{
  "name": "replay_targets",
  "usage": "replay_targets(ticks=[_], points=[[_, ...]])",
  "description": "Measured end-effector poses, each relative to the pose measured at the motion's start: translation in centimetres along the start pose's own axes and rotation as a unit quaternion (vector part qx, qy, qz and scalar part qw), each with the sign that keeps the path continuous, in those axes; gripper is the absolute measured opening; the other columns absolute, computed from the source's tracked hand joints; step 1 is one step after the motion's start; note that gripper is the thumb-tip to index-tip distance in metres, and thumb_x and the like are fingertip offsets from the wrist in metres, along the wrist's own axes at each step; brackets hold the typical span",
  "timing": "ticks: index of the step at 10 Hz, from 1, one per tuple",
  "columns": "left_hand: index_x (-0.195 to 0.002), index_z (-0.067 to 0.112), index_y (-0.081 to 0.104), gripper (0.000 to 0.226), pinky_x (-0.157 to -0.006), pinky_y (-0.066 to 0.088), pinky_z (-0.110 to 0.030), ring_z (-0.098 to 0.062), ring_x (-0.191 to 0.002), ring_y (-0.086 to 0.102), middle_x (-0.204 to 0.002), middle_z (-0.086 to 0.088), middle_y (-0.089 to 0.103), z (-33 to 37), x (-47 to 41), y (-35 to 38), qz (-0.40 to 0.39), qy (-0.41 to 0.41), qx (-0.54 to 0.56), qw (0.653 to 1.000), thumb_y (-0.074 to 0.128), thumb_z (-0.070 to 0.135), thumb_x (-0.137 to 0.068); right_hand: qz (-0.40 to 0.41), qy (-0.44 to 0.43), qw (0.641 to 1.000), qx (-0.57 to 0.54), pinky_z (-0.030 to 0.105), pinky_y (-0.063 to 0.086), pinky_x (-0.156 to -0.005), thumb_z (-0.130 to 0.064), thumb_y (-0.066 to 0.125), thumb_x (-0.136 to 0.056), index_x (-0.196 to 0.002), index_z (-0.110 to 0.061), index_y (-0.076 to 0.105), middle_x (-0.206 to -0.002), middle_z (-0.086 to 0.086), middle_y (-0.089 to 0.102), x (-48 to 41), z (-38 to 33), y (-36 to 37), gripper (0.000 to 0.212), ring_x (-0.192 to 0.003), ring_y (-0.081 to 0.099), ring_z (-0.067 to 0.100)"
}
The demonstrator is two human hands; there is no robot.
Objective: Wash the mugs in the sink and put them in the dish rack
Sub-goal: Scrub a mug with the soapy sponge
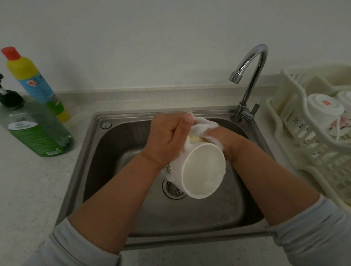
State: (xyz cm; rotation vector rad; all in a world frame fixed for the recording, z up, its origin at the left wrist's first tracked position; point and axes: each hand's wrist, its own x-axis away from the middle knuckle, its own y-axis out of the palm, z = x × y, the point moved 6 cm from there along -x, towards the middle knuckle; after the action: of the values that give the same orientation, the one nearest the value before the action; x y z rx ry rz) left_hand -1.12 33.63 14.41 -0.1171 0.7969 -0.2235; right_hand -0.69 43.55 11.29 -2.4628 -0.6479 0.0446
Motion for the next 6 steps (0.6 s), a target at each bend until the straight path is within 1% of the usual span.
replay_targets(ticks=[1,2,3,4,5,6], points=[[-0.069,0.030,0.049,0.036,-0.053,0.028,0.000,0.013,-0.047,0.040,-0.050,0.017,0.029,-0.6,0.2,-0.3,0.006,0.000,-0.013,1.000,0.031,0.042,-0.097,0.016,-0.007,0.999,-0.051,0.030,0.038,-0.105,-0.026,0.072,-0.075,-0.111,-0.033,0.043,-0.127,-0.004,0.041,0.6,0.5,-0.1,0.047,-0.122,0.045,0.023],[-0.059,0.021,0.044,0.045,-0.048,0.028,-0.008,0.006,-0.042,0.035,-0.049,0.012,0.034,-2.3,0.5,-1.4,0.048,-0.036,-0.023,0.998,0.037,0.046,-0.096,0.040,0.012,0.988,-0.146,0.021,0.048,-0.091,-0.036,0.069,-0.070,-0.100,-0.039,0.048,-0.118,0.000,0.050,0.4,1.6,0.1,0.037,-0.108,0.053,0.015],[-0.044,0.023,0.045,0.045,-0.044,0.030,-0.026,0.000,-0.040,0.031,-0.039,0.015,0.036,-4.4,0.9,-2.1,0.111,-0.130,0.041,0.984,0.046,0.039,-0.087,0.133,0.109,0.898,-0.405,0.013,0.047,-0.042,-0.060,0.087,-0.019,-0.060,-0.022,0.062,-0.062,0.001,0.066,0.1,3.9,0.4,0.061,-0.052,0.063,0.005],[-0.043,0.027,0.046,0.042,-0.046,0.034,-0.024,-0.003,-0.039,0.036,-0.041,0.012,0.040,-5.4,0.9,-3.2,0.202,-0.199,0.102,0.953,0.047,0.035,-0.084,0.170,0.158,0.834,-0.500,0.017,0.043,-0.032,-0.048,0.092,-0.018,-0.027,-0.018,0.058,-0.039,-0.003,0.058,-0.8,5.0,1.3,0.046,-0.035,0.057,0.005],[-0.055,0.012,0.042,0.041,-0.046,0.035,-0.011,-0.001,-0.039,0.038,-0.052,-0.004,0.040,-6.5,0.7,-4.5,0.265,-0.261,0.062,0.926,0.044,0.009,-0.096,0.167,0.091,0.814,-0.548,0.025,0.054,-0.054,-0.030,0.068,-0.071,-0.063,-0.018,0.069,-0.064,0.000,0.065,-2.9,3.9,1.5,0.015,-0.063,0.062,0.017],[-0.059,0.013,0.037,0.037,-0.048,0.036,-0.020,-0.009,-0.047,0.037,-0.057,-0.004,0.035,-9.9,2.0,-5.9,0.376,-0.384,0.121,0.834,0.047,0.015,-0.094,0.203,0.097,0.780,-0.584,0.032,0.058,-0.069,-0.033,0.046,-0.093,-0.087,-0.015,0.071,-0.085,0.006,0.071,-4.6,4.8,2.4,0.031,-0.082,0.066,0.025]])
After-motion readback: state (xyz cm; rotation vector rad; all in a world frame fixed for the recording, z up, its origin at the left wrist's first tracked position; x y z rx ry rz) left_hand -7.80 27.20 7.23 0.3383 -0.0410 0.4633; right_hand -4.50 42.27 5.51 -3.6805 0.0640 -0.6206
